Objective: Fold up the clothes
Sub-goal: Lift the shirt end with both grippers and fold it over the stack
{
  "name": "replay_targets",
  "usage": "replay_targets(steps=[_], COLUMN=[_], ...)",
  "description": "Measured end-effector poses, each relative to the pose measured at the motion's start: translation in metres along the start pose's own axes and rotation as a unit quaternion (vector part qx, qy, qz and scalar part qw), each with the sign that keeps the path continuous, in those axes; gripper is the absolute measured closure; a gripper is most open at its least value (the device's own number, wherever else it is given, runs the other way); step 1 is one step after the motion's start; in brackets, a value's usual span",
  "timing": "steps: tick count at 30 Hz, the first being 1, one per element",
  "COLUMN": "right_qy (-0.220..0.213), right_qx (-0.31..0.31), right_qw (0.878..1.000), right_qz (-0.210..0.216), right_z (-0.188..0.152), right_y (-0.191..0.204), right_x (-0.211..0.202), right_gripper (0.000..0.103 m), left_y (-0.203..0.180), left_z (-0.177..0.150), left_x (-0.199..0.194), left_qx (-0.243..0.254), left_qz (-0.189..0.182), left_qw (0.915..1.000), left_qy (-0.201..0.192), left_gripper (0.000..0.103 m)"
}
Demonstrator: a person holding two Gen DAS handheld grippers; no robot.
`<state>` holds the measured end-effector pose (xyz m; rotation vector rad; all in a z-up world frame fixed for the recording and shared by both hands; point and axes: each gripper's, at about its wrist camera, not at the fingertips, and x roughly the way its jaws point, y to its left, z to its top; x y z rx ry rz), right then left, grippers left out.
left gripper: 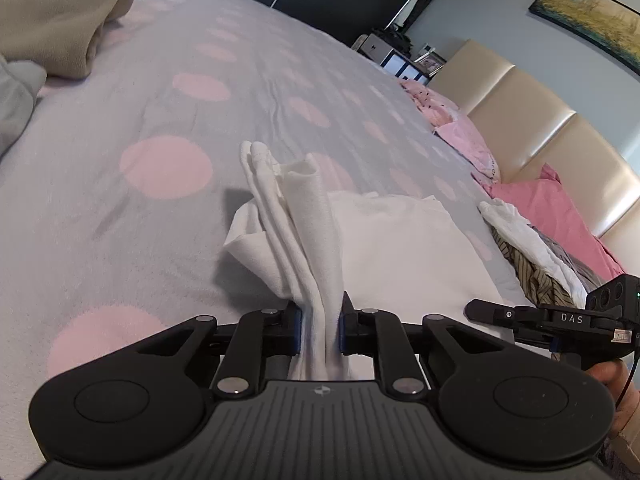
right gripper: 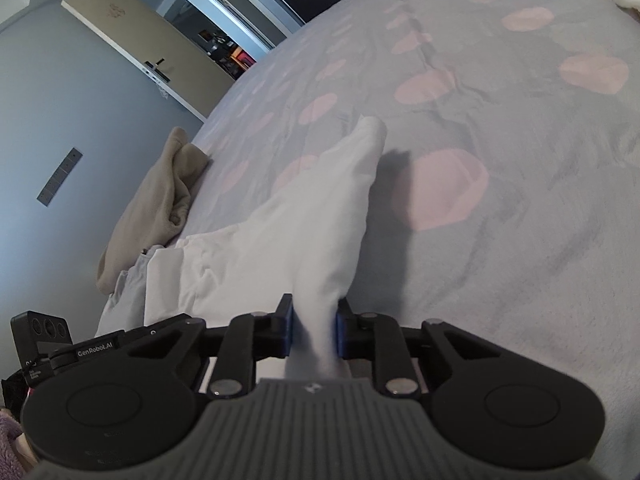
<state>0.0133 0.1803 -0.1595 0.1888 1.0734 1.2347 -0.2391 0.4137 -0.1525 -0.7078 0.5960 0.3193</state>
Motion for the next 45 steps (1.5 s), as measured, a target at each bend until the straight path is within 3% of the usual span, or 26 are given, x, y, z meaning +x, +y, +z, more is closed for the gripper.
replay_targets(steps=[13,22,27,34,45], right_qy=[-0.032,-0.009,0.01,0.035,0.078], right_qx=[-0.032,-0.045,-0.072,-0.058,-0.035], right_qw=[0.998,0.997,0.994,0.991,0.989], right_qz=[0.031,0.064,0.082,0.113,0.122], right_z=[0.009,0.006,0.008,0.006,-0.01], right_y=[0.038,0.085,0.13,0.195,0.258], right_x=[-0.021,-0.01,0.011,0.057,0.144], right_gripper=[0.083,0.083,0.083,0.083,0.083], left_y=[-0.019,-0.009,0.014,0.053,0.154], left_z=[0.01,0.011,0.018,0.054,0.1], left_x=[-0.05,-0.115,-0.157,-0.214,-0.25], left_qx=[0.009,0.01,-0.006,0.001,-0.028], left_qz=[0.007,0.045,0.07,0.112,0.147], left_qw=[0.9983,0.9953,0.9923,0.9887,0.9854], left_qy=[-0.057,-0.086,-0.101,-0.1,-0.081], left_gripper=[0.091,0.091,0.091,0.092,0.092])
